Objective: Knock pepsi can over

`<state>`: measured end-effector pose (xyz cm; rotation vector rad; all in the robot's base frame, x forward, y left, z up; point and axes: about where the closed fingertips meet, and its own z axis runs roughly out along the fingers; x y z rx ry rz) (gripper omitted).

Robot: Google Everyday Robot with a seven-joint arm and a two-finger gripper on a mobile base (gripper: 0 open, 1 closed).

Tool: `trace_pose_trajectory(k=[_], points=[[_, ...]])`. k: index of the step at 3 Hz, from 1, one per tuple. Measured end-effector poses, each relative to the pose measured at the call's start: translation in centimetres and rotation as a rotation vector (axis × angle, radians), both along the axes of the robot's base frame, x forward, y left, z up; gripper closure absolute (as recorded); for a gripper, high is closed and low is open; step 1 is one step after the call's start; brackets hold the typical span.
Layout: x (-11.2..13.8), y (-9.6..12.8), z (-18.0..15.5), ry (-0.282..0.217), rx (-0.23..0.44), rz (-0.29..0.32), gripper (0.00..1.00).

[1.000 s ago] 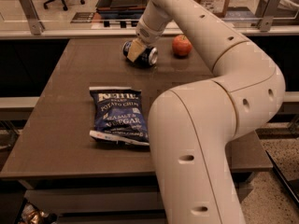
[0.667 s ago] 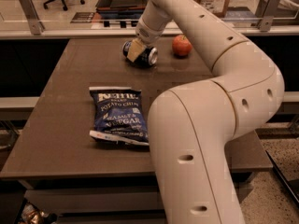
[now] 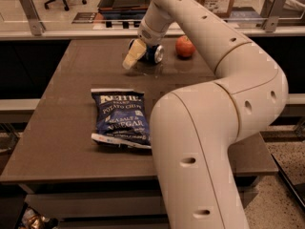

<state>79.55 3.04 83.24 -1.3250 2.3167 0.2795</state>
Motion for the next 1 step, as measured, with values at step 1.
trace_pose_trajectory(k=[1], points=[[0.0,0.01,-0.01,0.0,0.0,0.0,0.0]])
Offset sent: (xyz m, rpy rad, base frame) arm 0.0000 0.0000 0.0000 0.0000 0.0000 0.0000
